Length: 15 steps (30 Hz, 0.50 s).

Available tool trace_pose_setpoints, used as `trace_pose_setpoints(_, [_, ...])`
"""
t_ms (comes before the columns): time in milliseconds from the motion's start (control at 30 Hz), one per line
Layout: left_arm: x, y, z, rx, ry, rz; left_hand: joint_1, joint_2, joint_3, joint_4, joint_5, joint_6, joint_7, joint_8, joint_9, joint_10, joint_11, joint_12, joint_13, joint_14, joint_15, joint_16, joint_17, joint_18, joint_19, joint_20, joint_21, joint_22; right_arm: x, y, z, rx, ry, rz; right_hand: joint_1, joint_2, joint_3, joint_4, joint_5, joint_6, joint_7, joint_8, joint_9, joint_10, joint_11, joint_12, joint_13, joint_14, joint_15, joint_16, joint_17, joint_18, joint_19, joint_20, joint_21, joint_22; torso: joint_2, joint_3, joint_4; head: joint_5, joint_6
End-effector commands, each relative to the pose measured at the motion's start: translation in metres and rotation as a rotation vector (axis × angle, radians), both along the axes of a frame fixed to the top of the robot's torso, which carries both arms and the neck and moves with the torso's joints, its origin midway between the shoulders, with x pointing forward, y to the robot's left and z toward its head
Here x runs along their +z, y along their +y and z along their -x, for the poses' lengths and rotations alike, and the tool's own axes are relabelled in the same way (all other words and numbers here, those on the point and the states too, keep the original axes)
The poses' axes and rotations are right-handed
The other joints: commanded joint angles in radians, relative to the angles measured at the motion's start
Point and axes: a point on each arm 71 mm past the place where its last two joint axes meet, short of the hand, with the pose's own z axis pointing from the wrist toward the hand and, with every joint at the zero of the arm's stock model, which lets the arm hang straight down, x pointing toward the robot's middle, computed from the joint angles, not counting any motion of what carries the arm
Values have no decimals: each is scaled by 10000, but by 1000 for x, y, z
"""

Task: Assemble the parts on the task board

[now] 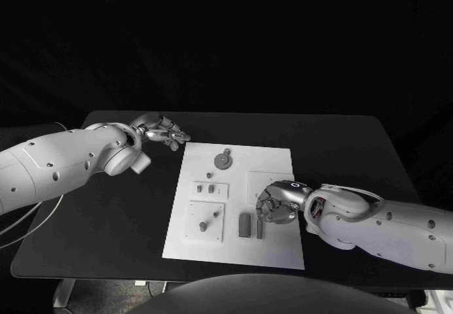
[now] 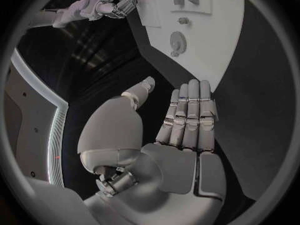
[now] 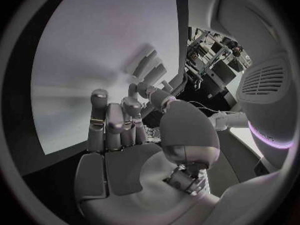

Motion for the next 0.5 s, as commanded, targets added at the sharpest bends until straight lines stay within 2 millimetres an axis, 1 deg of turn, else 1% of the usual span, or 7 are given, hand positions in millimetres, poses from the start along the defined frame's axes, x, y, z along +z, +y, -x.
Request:
trace_pose_setpoints(33, [1,-2,0,-91,-19,31,7,48,-12,32,3,-38,-18,37,-13,18,23,-2,10,54,32,-37,15,178,40,0,-53,14,-3,1,3,270,330,154,61,-74,4,47,31,-32,1,-41,0,-4,-26,-27,-8,-8,-45,-10,6,217,72,3,-49,17,2,2,-2,7,-5])
trace_pose_setpoints(300, [1,-2,0,-95,6,17,12,47,-16,29,3,-40,-17,36,-14,14,25,-5,10,54,32,-42,21,178,40,0,-56,17,-4,0,5,475,588,338,146,-79,2,-18,25,7,-12,-11,17,1,-37,-15,1,-23,-42,-8,-5,217,50,-6,-51,25,0,1,-7,10,-31])
trace_pose_setpoints(500, [1,-2,0,-102,9,17,17,48,-17,27,3,-41,-17,36,-14,11,26,-7,9,54,32,-46,25,178,39,0,-59,18,-4,1,6,526,624,344,167,-81,-4,-42,24,15,-14,-3,21,3,-39,-11,3,-17,-39,-4,8,217,43,-7,-51,29,4,3,2,12,-53])
